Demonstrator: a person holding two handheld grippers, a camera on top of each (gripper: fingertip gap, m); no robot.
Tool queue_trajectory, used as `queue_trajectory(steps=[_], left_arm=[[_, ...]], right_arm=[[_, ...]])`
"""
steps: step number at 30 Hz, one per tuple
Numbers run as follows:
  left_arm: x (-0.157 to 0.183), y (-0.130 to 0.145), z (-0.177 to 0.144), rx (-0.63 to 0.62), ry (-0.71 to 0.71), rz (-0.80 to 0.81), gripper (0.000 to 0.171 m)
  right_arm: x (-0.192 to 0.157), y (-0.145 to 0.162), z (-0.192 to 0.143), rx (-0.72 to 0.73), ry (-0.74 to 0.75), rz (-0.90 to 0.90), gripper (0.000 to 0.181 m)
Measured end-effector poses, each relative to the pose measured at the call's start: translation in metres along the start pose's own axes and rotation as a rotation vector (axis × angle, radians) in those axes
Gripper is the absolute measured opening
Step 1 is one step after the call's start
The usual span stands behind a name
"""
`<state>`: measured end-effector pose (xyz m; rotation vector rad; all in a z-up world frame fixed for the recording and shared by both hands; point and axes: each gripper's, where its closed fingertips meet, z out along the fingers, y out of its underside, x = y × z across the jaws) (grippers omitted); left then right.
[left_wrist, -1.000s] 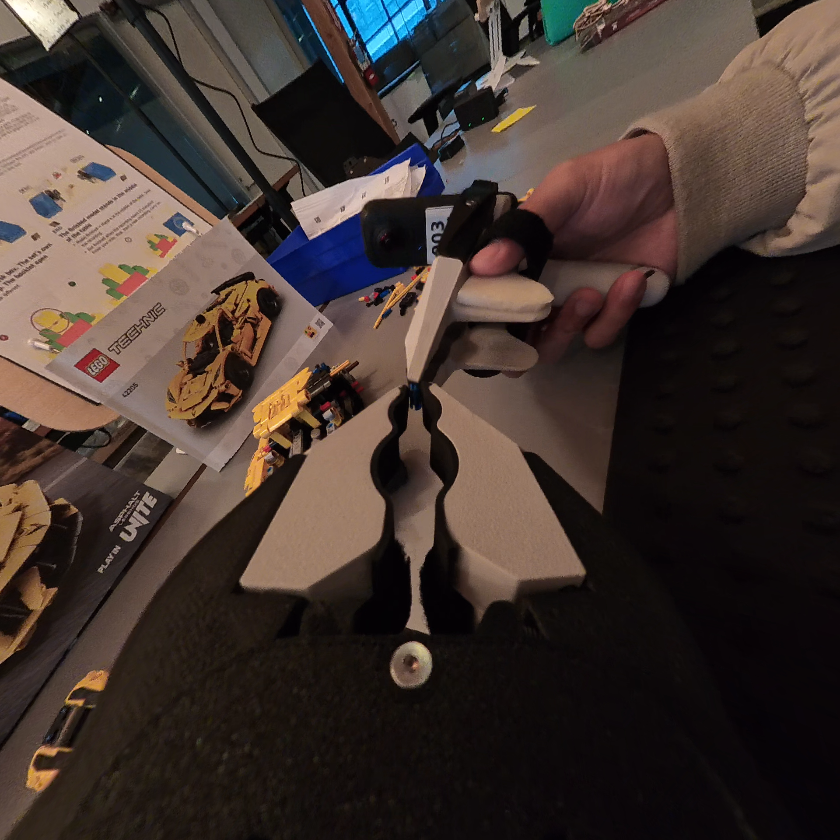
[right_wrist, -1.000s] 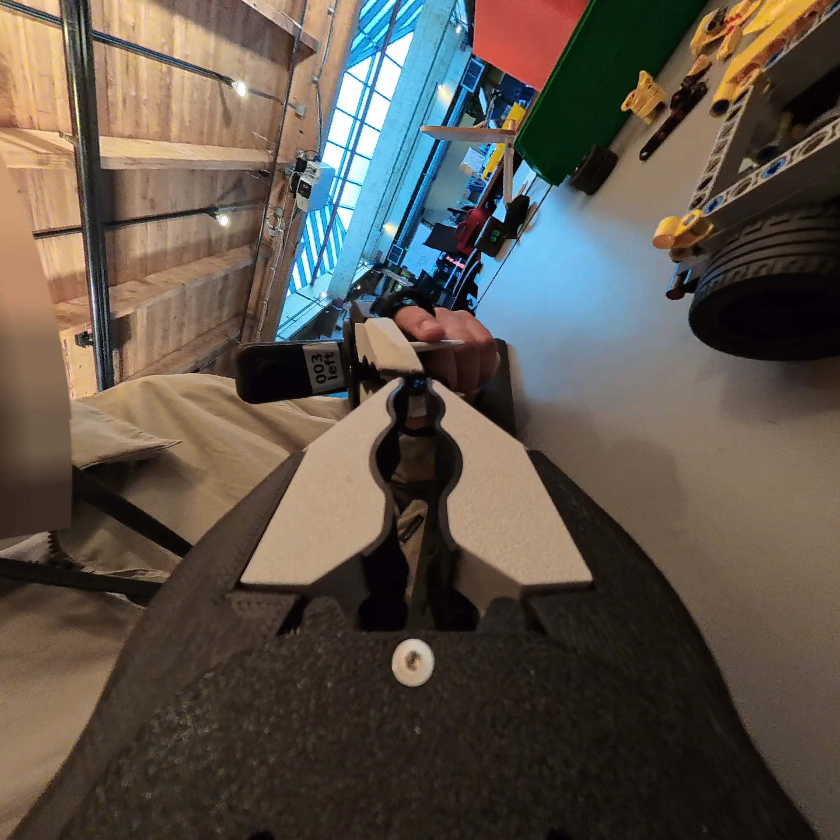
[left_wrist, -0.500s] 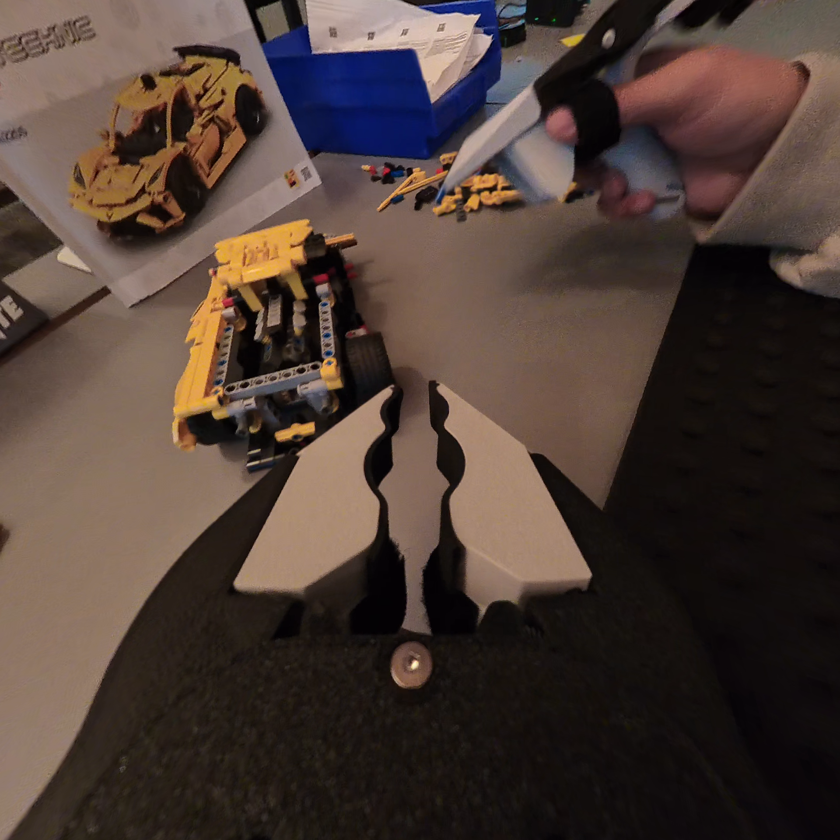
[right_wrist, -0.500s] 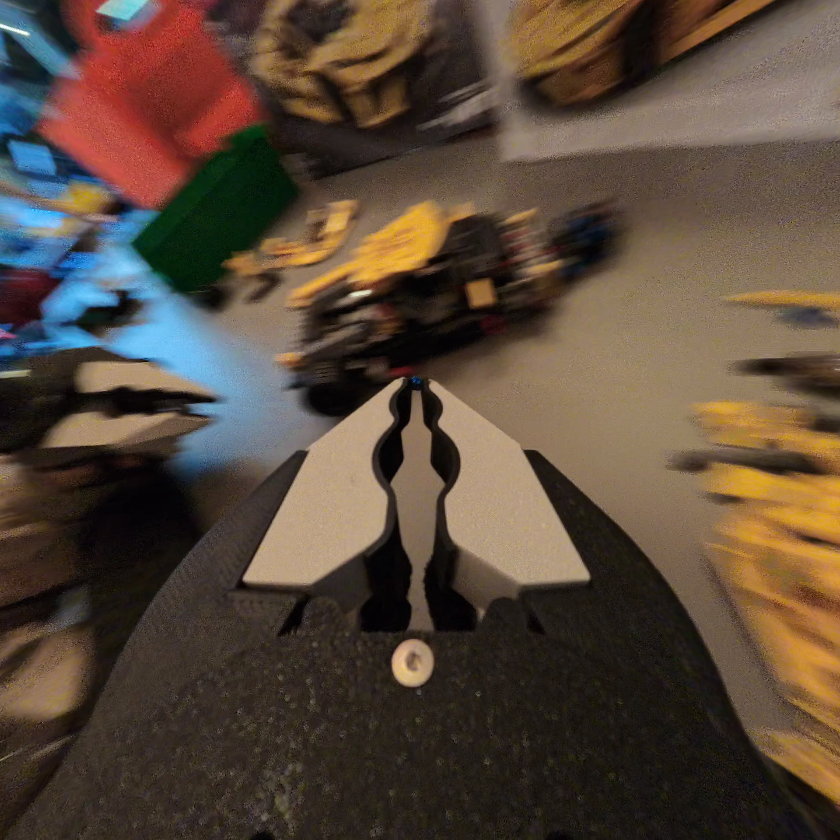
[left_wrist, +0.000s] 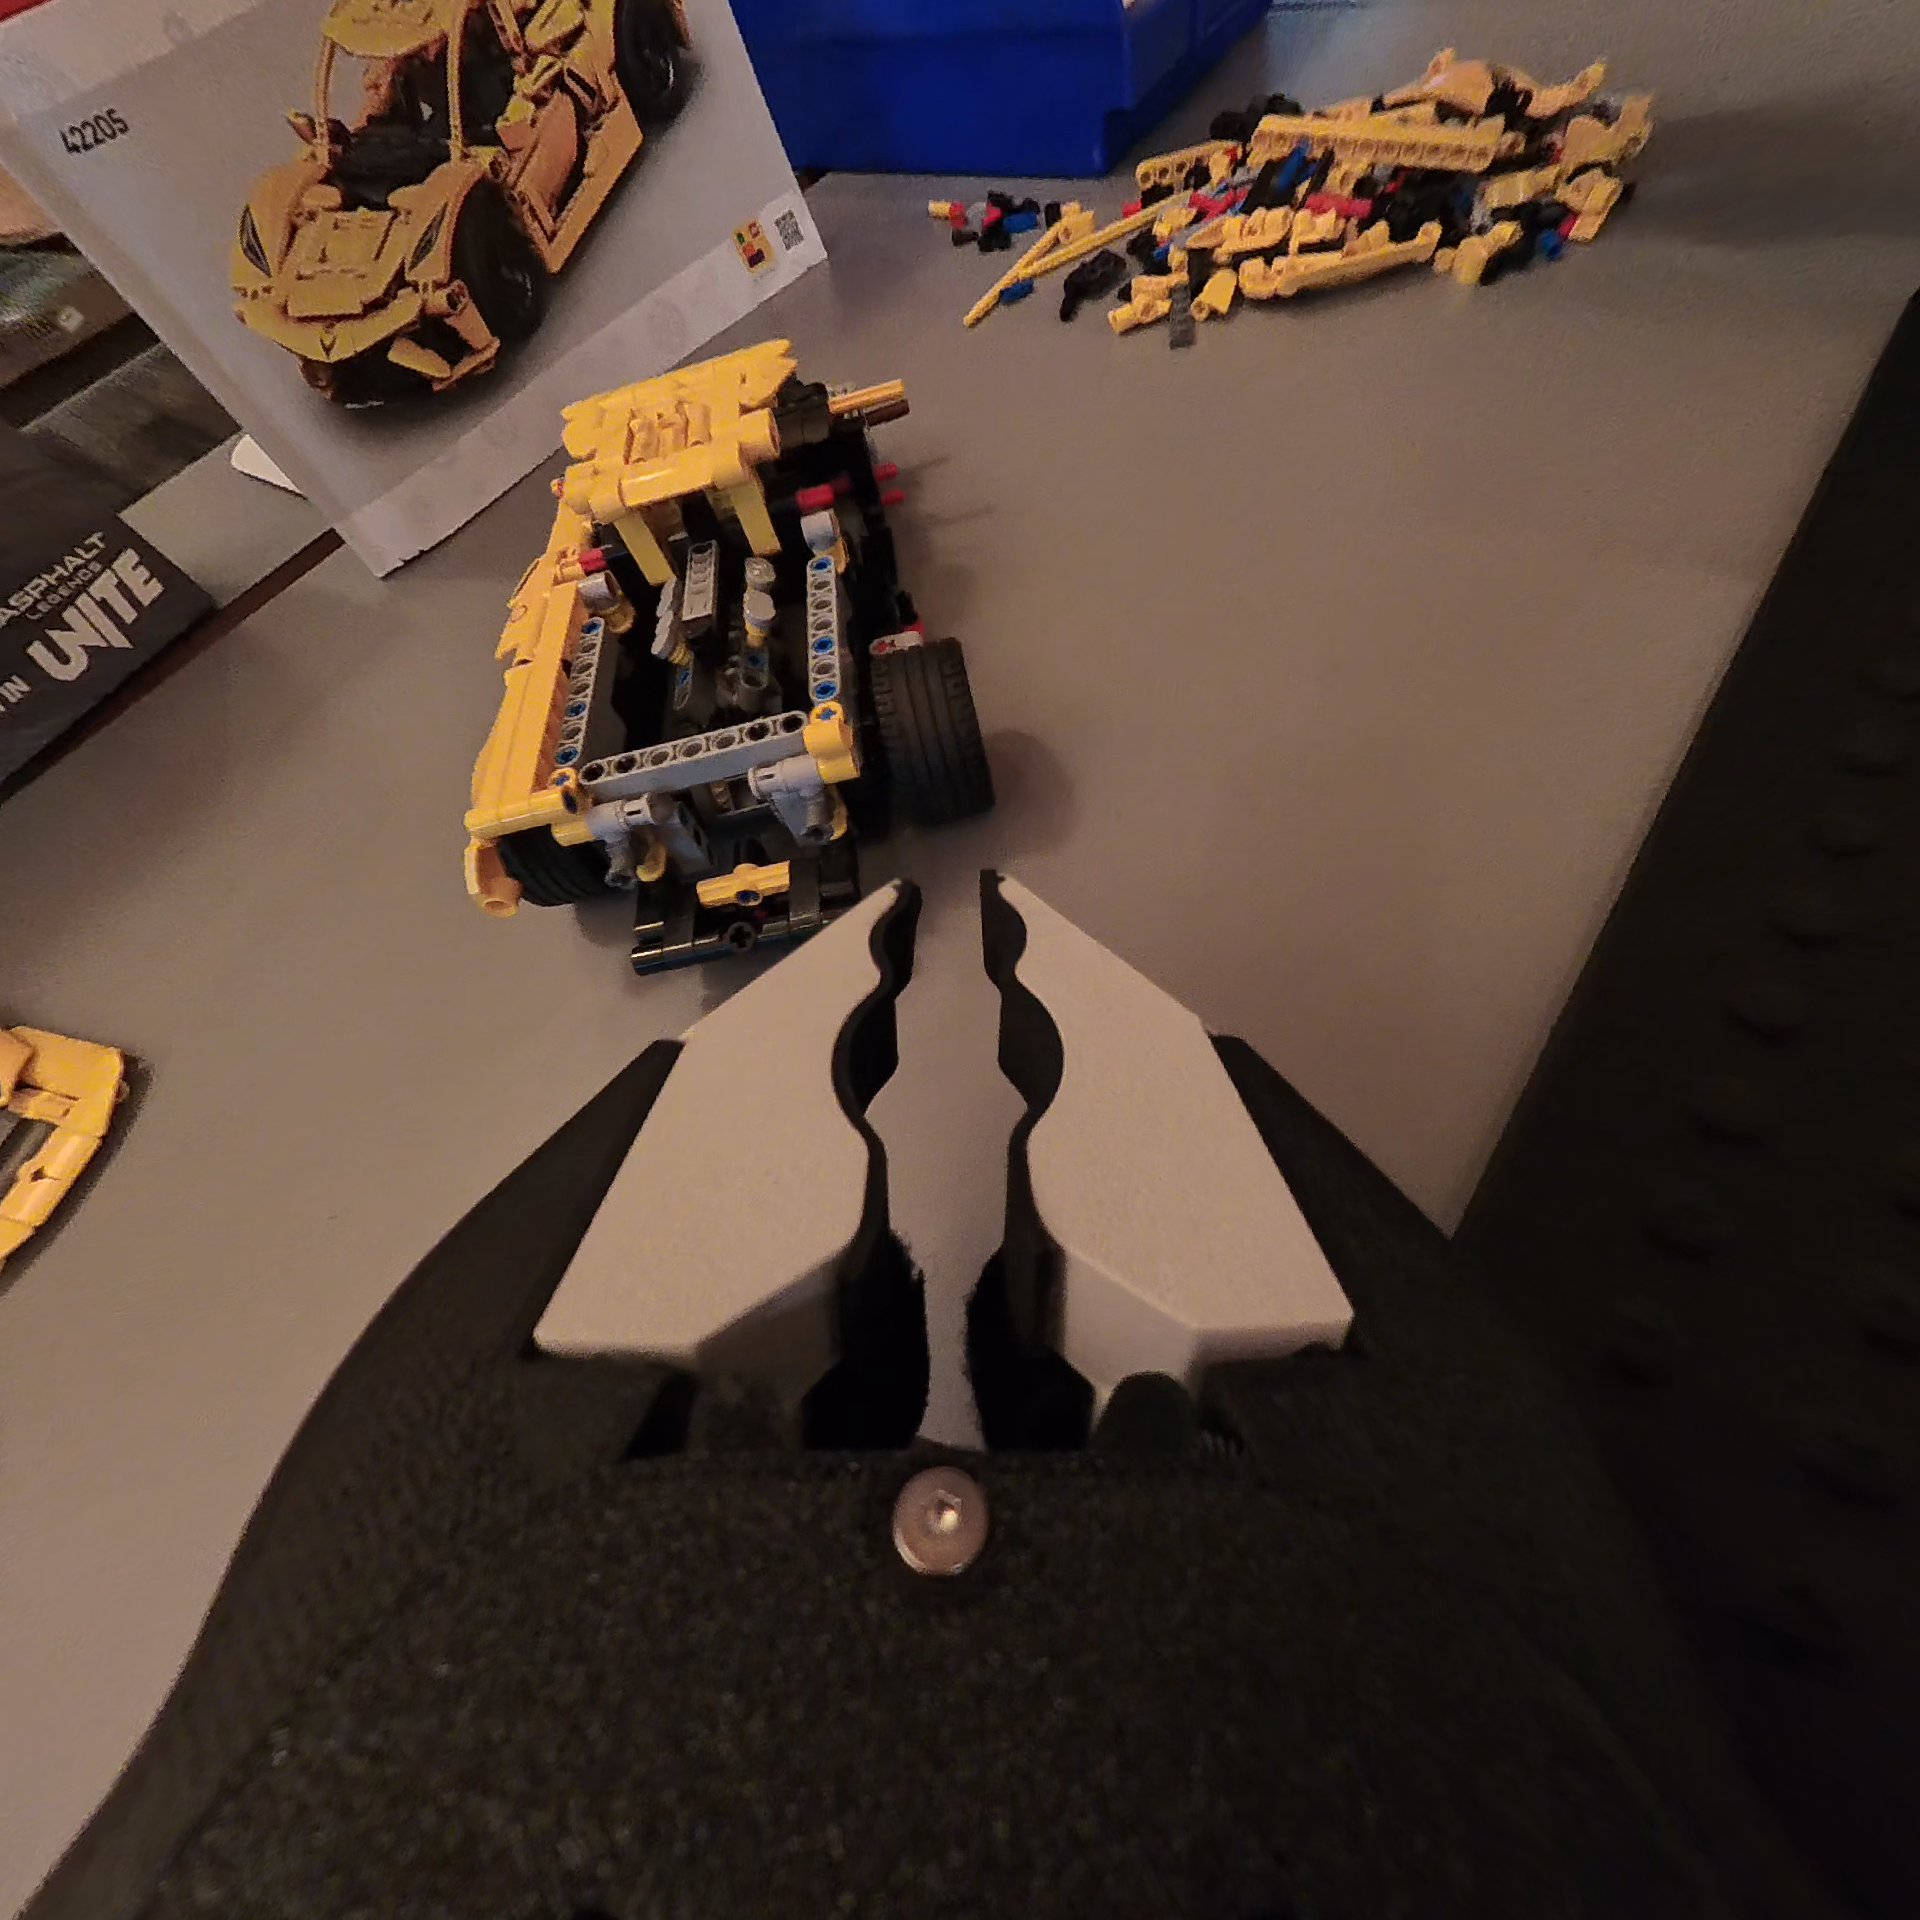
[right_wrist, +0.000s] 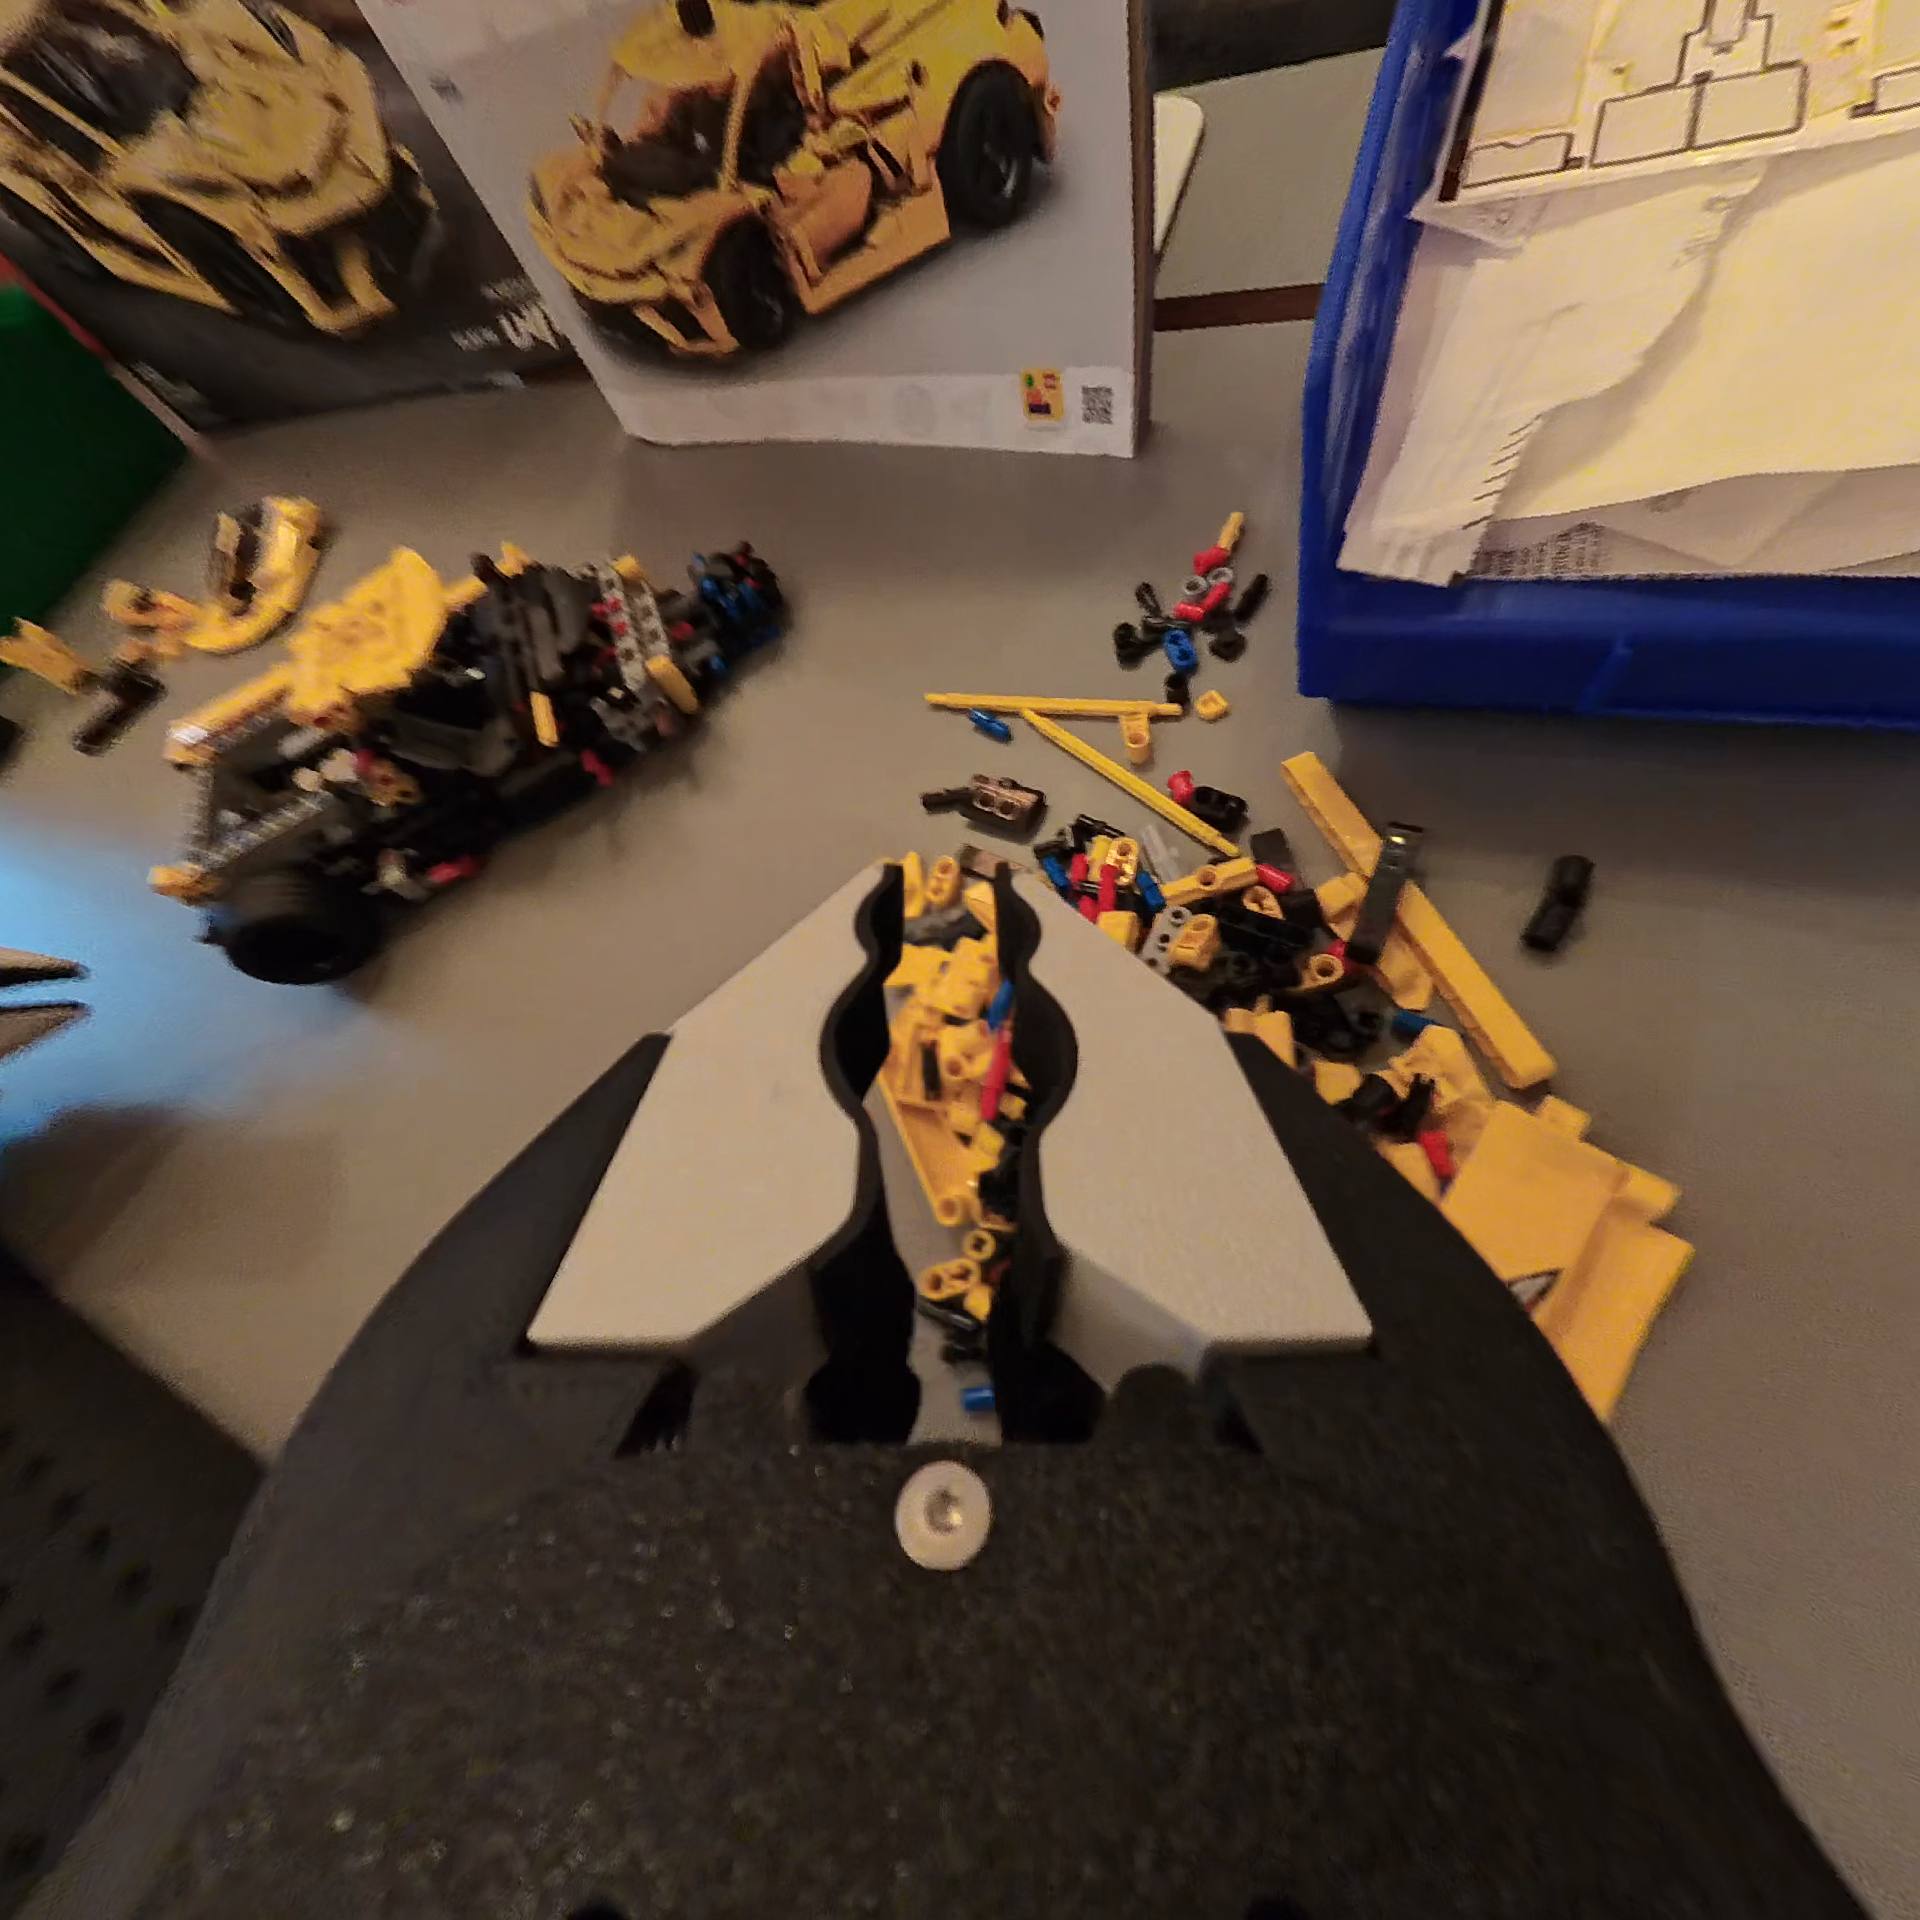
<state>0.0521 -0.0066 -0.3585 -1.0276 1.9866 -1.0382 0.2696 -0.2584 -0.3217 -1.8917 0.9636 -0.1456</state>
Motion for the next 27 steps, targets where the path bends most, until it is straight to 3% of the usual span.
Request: queue_trajectory(steps=[4,9,12,15,19,22,25,27], left_arm=[[-0.005,0.000,-0.002,0.003,-0.025,-0.016,0.011],[-0.025,0.002,-0.014,-0.028,0.007,-0.201,0.017],[-0.036,-0.003,-0.026,-0.125,0.071,-0.259,0.023],[-0.045,-0.030,-0.035,-0.103,0.130,-0.176,0.027],[-0.050,-0.027,-0.014,-0.120,0.091,-0.053,0.027],[-0.038,-0.024,0.006,-0.039,0.083,-0.099,0.026],[-0.029,-0.019,0.018,0.027,0.119,-0.177,0.025],[-0.028,-0.023,0.018,0.030,0.103,-0.132,0.026]], right_arm=[[-0.032,-0.024,-0.003,0.061,-0.057,0.010,0.020],[-0.148,-0.048,0.015,0.082,-0.319,-0.188,0.028],[-0.225,-0.030,0.042,0.013,-0.532,-0.385,0.038],[-0.274,0.005,0.074,-0.034,-0.652,-0.588,0.039],[-0.277,0.033,0.108,-0.039,-0.624,-0.639,0.032],[-0.267,0.046,0.108,-0.095,-0.651,-0.589,0.040],[-0.265,0.050,0.106,-0.022,-0.599,-0.673,0.035],[-0.266,0.051,0.109,-0.011,-0.568,-0.704,0.041]])
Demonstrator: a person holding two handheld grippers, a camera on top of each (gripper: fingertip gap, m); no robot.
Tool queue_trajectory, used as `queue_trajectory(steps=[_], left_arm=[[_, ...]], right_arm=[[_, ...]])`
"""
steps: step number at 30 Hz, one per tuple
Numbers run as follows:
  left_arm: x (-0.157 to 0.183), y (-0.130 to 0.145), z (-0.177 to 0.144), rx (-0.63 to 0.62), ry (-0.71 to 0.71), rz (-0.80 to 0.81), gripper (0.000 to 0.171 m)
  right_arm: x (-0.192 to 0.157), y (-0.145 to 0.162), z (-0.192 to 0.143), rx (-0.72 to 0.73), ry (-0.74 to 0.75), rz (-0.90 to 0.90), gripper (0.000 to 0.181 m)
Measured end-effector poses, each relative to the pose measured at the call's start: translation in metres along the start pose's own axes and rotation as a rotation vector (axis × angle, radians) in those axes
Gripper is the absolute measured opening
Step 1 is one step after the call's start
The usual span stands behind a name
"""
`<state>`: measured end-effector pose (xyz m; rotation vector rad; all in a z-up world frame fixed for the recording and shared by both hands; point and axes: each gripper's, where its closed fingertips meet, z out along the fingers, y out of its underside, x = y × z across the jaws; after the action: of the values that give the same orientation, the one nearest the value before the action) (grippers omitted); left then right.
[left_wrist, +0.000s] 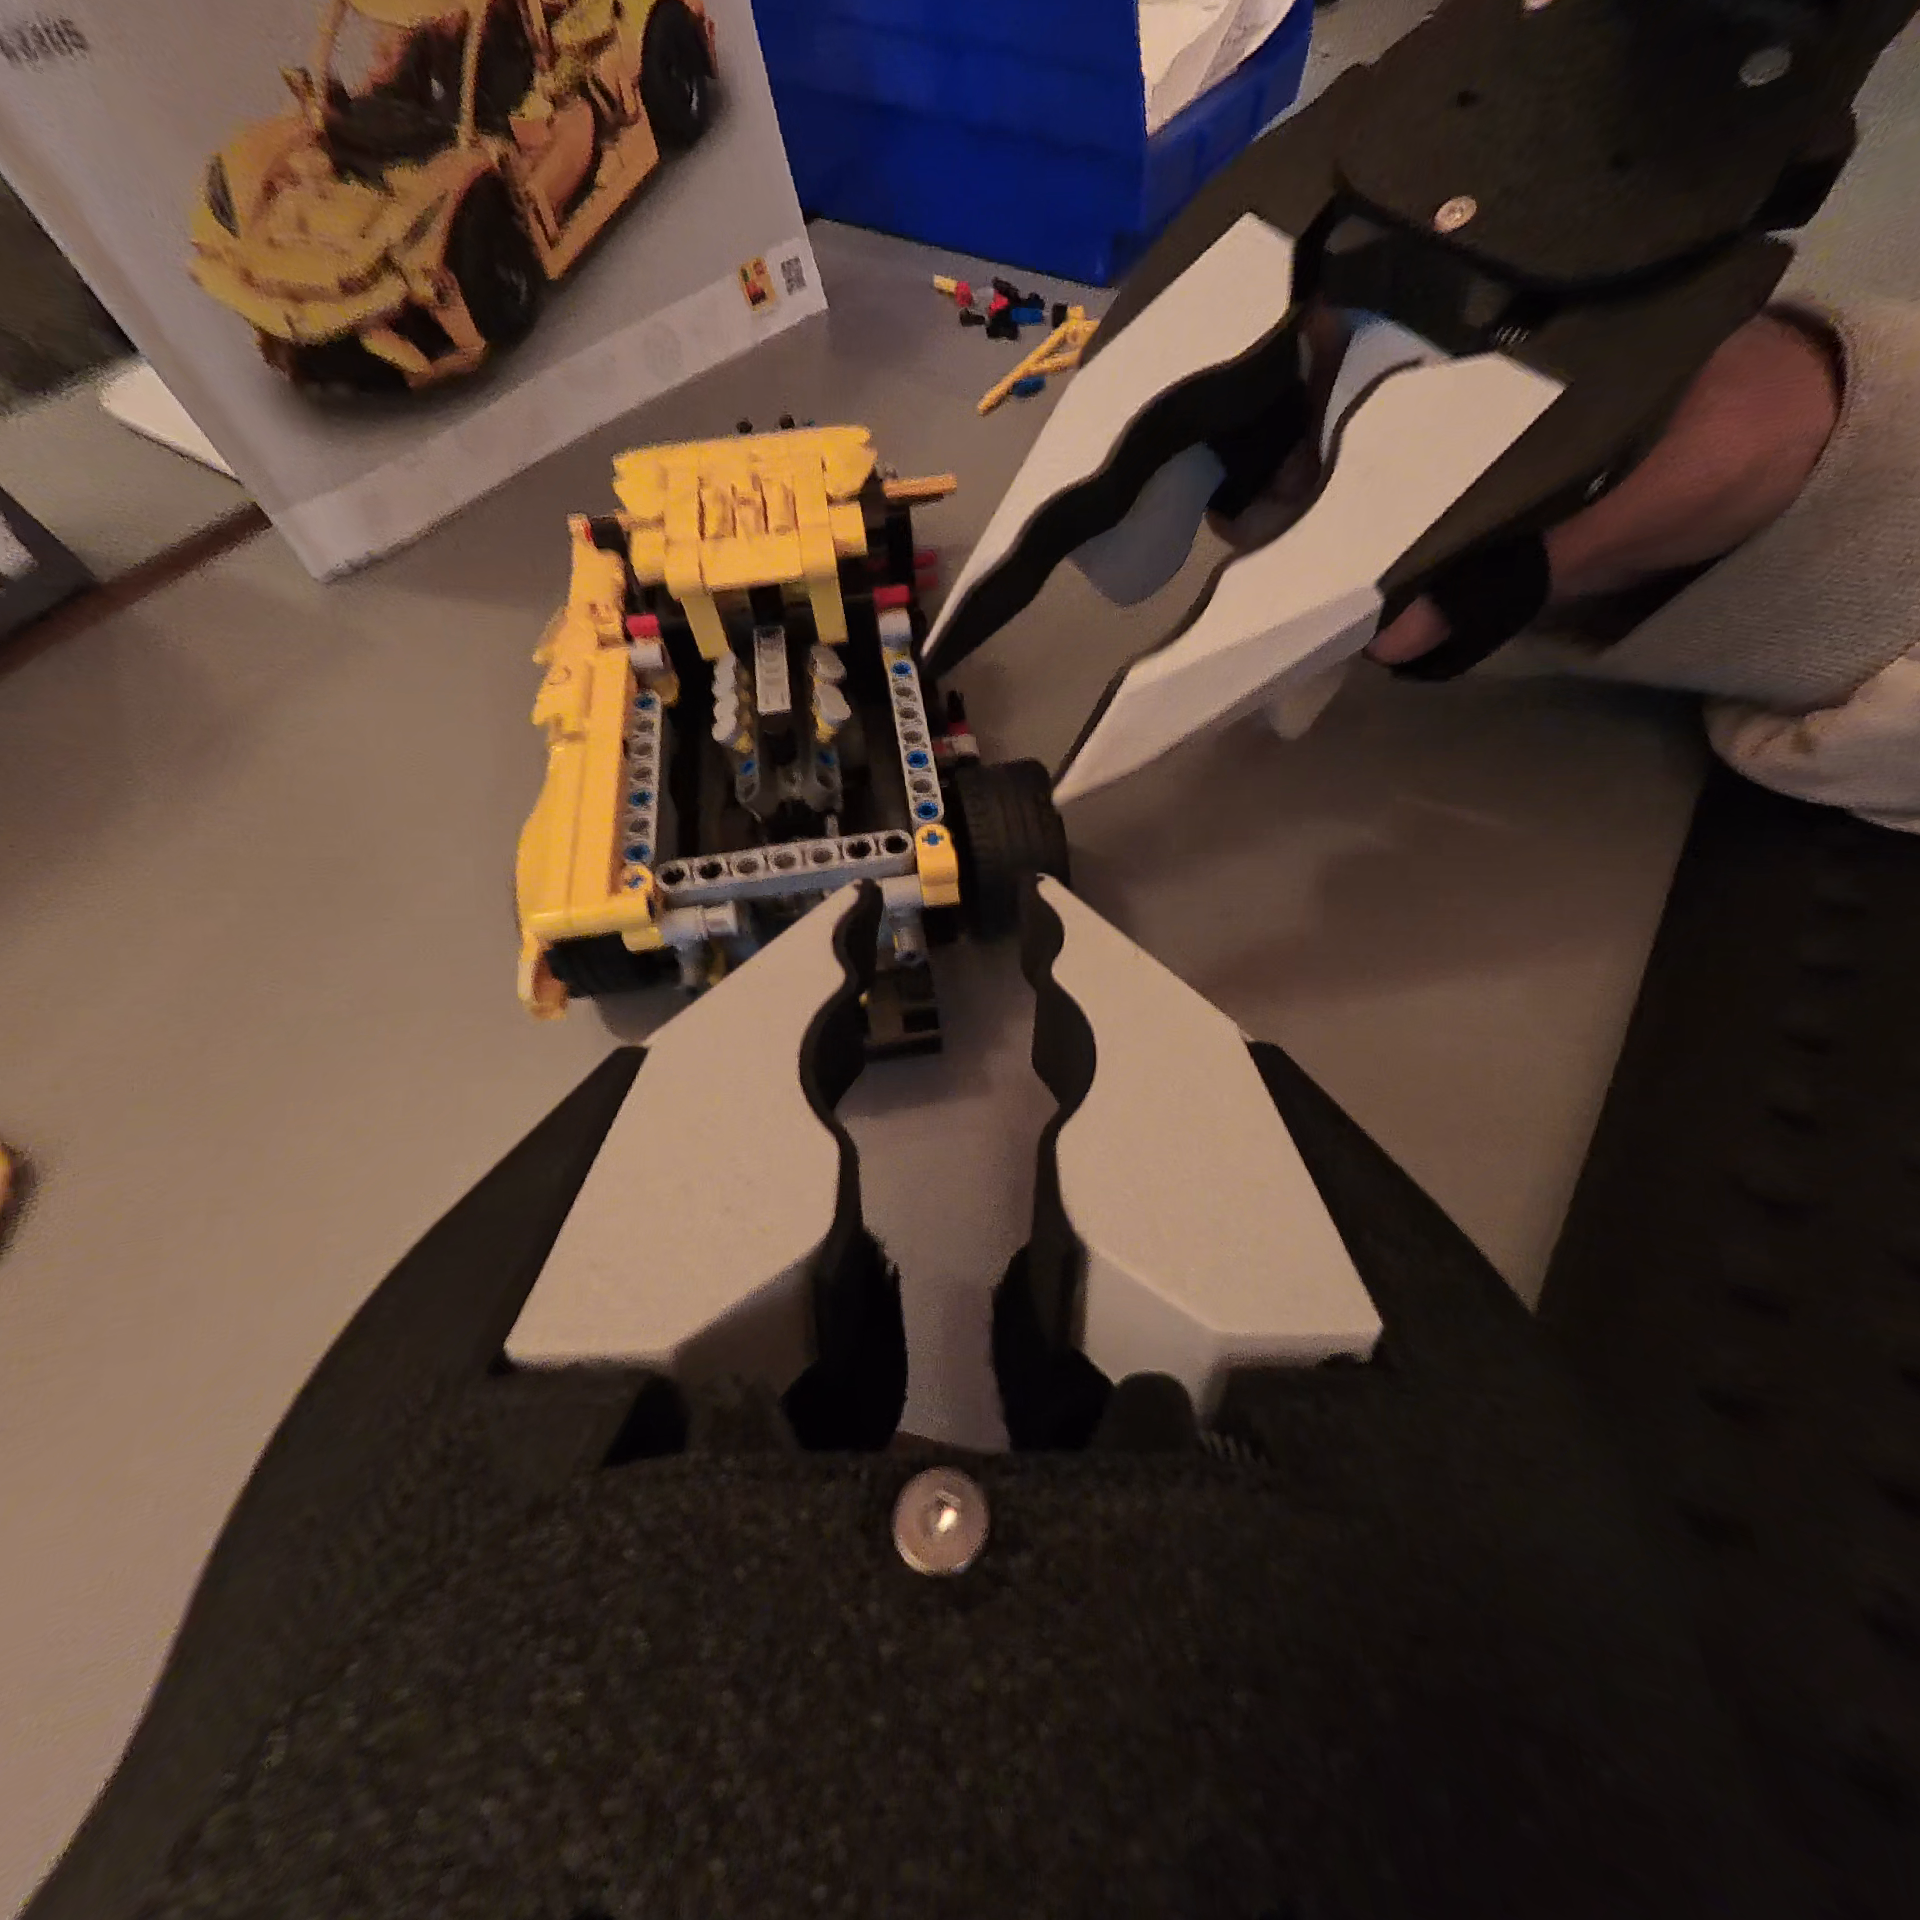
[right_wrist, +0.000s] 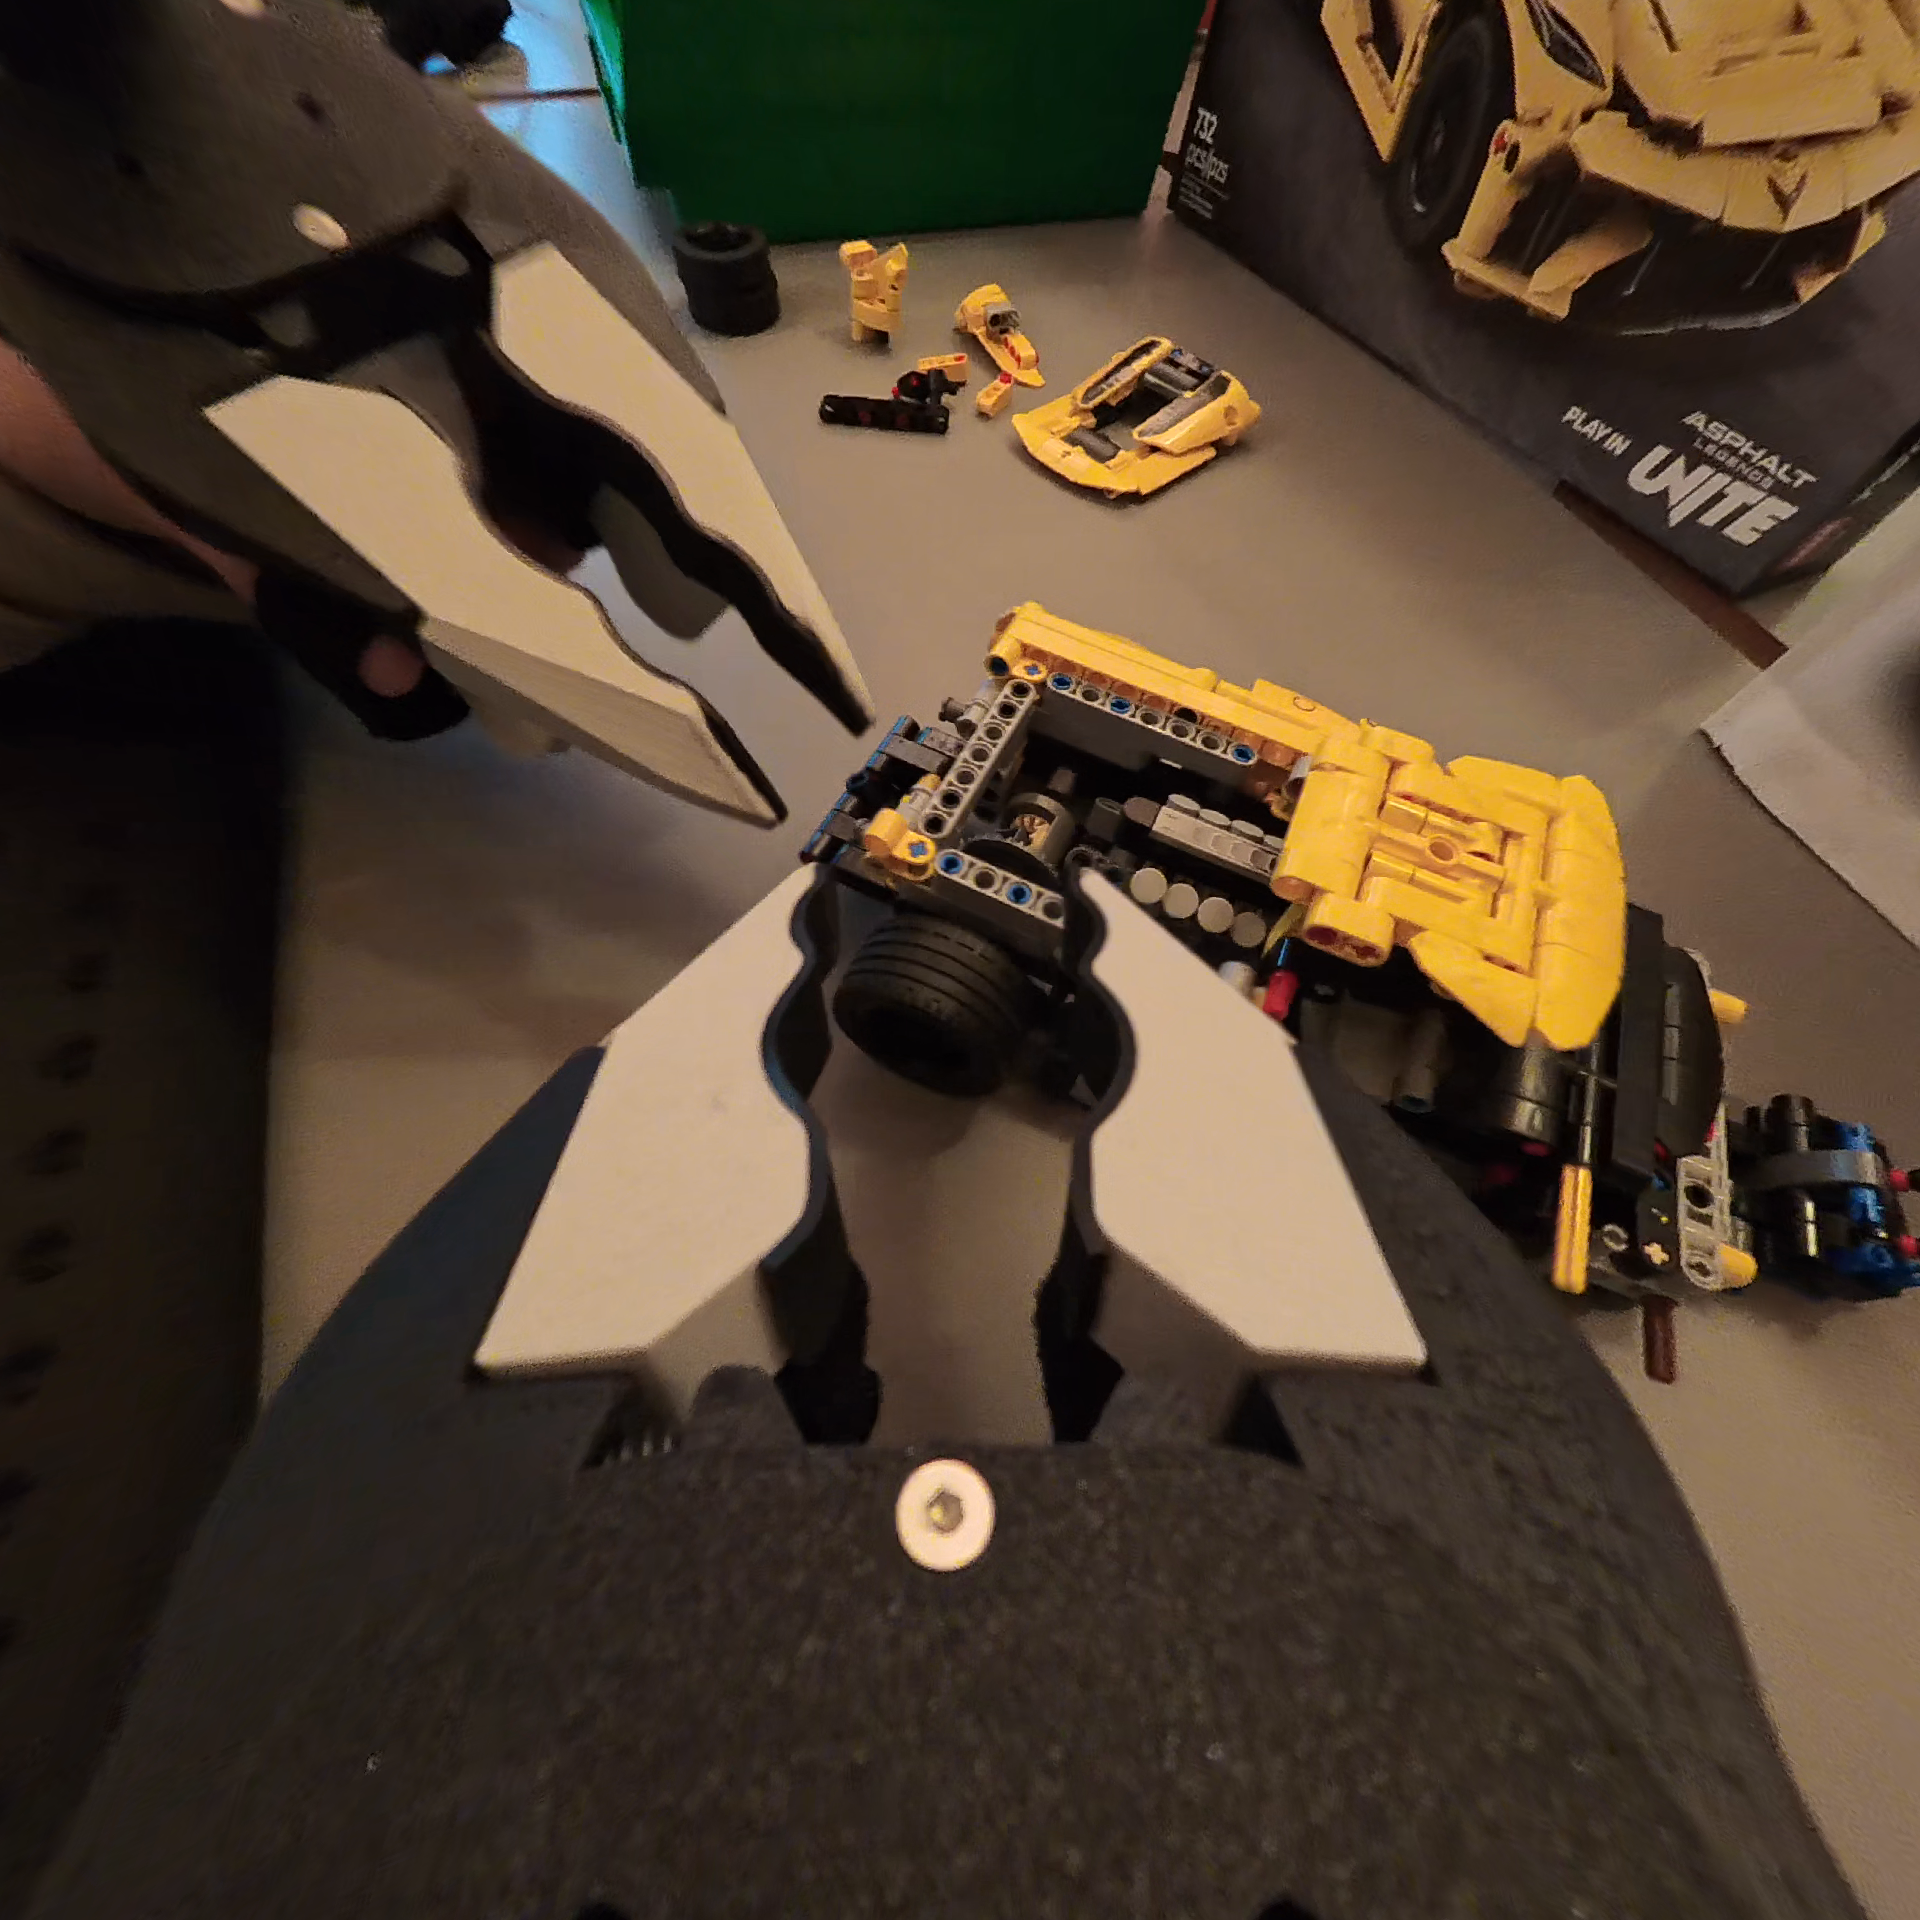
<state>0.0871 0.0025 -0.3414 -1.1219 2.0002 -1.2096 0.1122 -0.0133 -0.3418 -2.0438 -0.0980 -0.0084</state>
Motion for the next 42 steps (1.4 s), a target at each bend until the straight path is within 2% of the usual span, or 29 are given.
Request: queue_trajectory(steps=[1,3,8,11,15,19,20,25,32,40,42], left_arm=[[-0.003,-0.005,-0.001,0.021,-0.041,0.033,0.025],[-0.005,-0.005,0.004,0.009,-0.081,0.053,0.020],[-0.002,0.011,0.018,-0.087,-0.112,0.081,0.019],[-0.003,0.008,0.021,-0.071,-0.130,0.089,0.016],[-0.004,0.006,0.023,-0.075,-0.136,0.096,0.007],[-0.003,0.007,0.024,-0.072,-0.150,0.116,0.007],[-0.003,0.007,0.023,-0.075,-0.147,0.111,0.007],[-0.003,0.007,0.021,-0.062,-0.122,0.042,0.005],[-0.003,0.005,0.020,-0.026,-0.118,-0.016,0.004],[-0.003,0.004,0.019,-0.018,-0.157,0.046,0.003],[-0.004,-0.003,0.016,0.023,-0.165,0.047,0.003]], right_arm=[[0.002,0.004,0.003,-0.023,0.005,-0.009,0.047],[0.004,0.014,0.008,-0.090,-0.010,-0.028,0.048],[0.008,0.008,0.007,-0.054,0.025,-0.078,0.049],[0.012,0.012,0.011,-0.081,0.048,-0.088,0.046],[0.020,0.007,0.007,-0.051,0.085,-0.109,0.019],[0.027,0.006,0.008,-0.030,0.101,-0.077,0.010],[0.023,0.011,0.012,-0.049,0.074,-0.067,0.000],[0.018,0.012,0.015,-0.009,0.018,0.040,0.000],[0.017,0.013,0.015,-0.043,0.030,0.029,0.000],[0.016,0.014,0.016,-0.062,0.035,0.029,0.000],[0.016,0.013,0.016,-0.063,0.036,0.030,0.000]])
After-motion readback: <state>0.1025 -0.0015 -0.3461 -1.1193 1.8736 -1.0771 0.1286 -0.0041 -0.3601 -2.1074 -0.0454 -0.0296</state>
